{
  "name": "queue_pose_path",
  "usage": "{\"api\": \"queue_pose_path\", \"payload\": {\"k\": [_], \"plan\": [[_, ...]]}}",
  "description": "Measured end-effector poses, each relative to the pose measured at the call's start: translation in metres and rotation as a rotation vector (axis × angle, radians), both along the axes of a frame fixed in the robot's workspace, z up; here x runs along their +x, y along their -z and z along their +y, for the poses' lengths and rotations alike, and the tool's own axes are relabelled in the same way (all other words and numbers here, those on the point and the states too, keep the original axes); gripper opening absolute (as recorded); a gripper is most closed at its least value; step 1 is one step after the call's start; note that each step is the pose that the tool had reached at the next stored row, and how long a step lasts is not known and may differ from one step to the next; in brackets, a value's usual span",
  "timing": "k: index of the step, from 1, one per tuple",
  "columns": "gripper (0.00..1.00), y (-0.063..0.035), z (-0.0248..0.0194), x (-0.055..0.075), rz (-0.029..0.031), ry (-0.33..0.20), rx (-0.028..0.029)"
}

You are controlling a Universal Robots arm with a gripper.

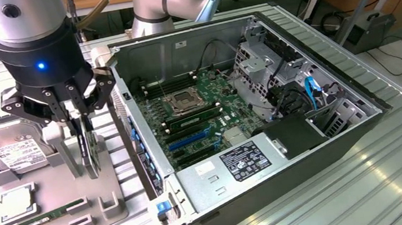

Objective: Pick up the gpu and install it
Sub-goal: 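Pick up the gpu and move the gpu toward the slot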

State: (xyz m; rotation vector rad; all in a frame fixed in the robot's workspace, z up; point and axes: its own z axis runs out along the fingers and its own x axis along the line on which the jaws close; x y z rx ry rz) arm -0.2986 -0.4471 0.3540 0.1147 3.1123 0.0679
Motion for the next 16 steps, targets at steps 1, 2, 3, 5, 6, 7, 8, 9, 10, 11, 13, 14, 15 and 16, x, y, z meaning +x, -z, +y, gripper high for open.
{"api": "queue_pose_path", "payload": {"k": [1,2,3,5,6,7,8,9,10,11,13,14,15,16], "plan": [[0.26,-0.0004,0.0,0.0,0.0,0.0,0.0],[0.26,-0.0008,0.0,0.0,0.0,0.0,0.0],[0.26,-0.001,0.0,0.0,0.0,0.0,0.0001],[0.26,-0.0016,0.0,0.0,0.0,0.0,0.0],[0.26,-0.0019,0.0,0.0,0.0,0.0,0.0],[0.26,-0.0022,0.0,0.0,0.0,0.0,0.0],[0.26,-0.0024,0.0,0.0,0.0,0.0,0.0],[0.26,-0.0027,0.0,0.0,0.0,0.0,0.0],[0.26,-0.003,0.0,0.0,0.0,0.0,0.0],[0.26,-0.0032,0.0,0.0,0.0,0.0,0.0],[0.26,-0.0037,0.0,0.0,0.0,0.0,0.0],[0.26,-0.0041,0.0,0.0,0.0,0.0,0.0],[0.26,-0.0046,0.0,0.0,0.0,0.0,0.0],[0.26,-0.0047,0.0,0.0,0.0,0.0,0.0]]}}
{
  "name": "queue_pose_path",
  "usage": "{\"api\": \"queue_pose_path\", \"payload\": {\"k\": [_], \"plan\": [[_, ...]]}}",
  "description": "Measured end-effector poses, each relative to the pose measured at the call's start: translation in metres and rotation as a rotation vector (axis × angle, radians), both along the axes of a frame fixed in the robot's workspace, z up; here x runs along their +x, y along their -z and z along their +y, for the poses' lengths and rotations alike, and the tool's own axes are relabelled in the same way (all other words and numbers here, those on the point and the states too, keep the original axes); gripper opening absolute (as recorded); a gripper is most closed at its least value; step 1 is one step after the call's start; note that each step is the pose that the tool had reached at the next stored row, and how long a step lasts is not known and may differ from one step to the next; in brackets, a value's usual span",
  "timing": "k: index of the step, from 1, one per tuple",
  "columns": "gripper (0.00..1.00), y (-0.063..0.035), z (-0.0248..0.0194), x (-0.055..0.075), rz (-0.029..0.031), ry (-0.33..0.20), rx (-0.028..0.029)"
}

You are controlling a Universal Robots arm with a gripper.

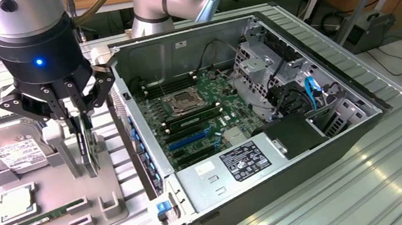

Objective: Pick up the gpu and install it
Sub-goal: 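Pick up the gpu and move the gpu toward the slot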

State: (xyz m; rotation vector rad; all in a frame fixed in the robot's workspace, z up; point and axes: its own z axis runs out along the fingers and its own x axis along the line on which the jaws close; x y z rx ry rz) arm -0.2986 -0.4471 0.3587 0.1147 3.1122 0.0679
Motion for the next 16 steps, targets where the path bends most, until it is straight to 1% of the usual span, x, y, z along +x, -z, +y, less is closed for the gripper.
{"api": "queue_pose_path", "payload": {"k": [16], "plan": [[0.26,-0.0033,0.0,0.0,0.0,0.0,0.0]]}}
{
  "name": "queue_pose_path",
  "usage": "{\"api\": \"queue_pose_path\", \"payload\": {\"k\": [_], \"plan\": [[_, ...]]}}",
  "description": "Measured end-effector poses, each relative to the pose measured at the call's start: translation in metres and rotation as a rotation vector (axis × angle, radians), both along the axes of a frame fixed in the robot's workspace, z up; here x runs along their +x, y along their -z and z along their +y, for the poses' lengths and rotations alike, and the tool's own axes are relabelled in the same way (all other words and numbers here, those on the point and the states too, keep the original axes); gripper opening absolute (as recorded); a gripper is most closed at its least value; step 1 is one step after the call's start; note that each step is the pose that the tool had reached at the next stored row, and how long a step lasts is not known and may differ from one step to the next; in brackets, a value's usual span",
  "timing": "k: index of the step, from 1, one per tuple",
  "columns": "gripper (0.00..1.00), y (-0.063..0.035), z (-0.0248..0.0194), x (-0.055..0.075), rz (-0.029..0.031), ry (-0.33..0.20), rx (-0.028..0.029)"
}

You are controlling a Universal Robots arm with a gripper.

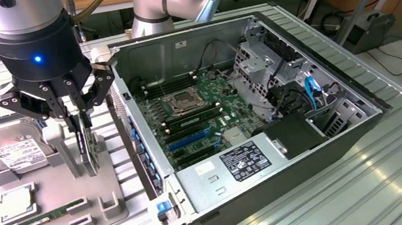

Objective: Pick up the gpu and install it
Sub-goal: 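Pick up the gpu and move the gpu toward the slot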

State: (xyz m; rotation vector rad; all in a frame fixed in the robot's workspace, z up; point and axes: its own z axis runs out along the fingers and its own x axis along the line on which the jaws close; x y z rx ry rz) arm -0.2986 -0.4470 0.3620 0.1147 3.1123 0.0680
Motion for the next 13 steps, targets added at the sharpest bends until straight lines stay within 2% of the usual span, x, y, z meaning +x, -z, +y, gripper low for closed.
{"api": "queue_pose_path", "payload": {"k": [13], "plan": [[0.26,-0.0025,0.0001,0.0,0.0,0.0,0.0]]}}
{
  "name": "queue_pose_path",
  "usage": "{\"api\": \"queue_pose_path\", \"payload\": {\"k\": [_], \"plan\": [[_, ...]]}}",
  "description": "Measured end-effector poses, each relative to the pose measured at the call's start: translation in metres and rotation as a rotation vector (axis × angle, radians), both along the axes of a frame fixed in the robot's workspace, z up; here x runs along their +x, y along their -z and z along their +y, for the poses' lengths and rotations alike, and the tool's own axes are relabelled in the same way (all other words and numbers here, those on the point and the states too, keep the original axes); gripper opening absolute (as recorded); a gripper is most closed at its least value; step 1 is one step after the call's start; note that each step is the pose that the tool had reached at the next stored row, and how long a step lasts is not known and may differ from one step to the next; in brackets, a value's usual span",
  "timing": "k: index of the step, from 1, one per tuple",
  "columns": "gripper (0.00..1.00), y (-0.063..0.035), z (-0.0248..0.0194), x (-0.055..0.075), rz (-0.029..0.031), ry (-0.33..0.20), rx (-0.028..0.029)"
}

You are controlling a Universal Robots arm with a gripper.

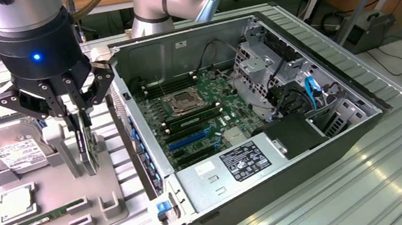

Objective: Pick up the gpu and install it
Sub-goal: 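Pick up the gpu and move the gpu toward the slot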

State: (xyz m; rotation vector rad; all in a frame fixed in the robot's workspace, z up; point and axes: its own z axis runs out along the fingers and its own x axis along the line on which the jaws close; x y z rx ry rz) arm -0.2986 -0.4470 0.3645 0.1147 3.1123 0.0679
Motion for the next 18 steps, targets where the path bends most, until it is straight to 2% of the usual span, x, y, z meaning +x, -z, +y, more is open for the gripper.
{"api": "queue_pose_path", "payload": {"k": [18], "plan": [[0.26,-0.0068,0.0005,0.0,0.0001,0.0,0.0]]}}
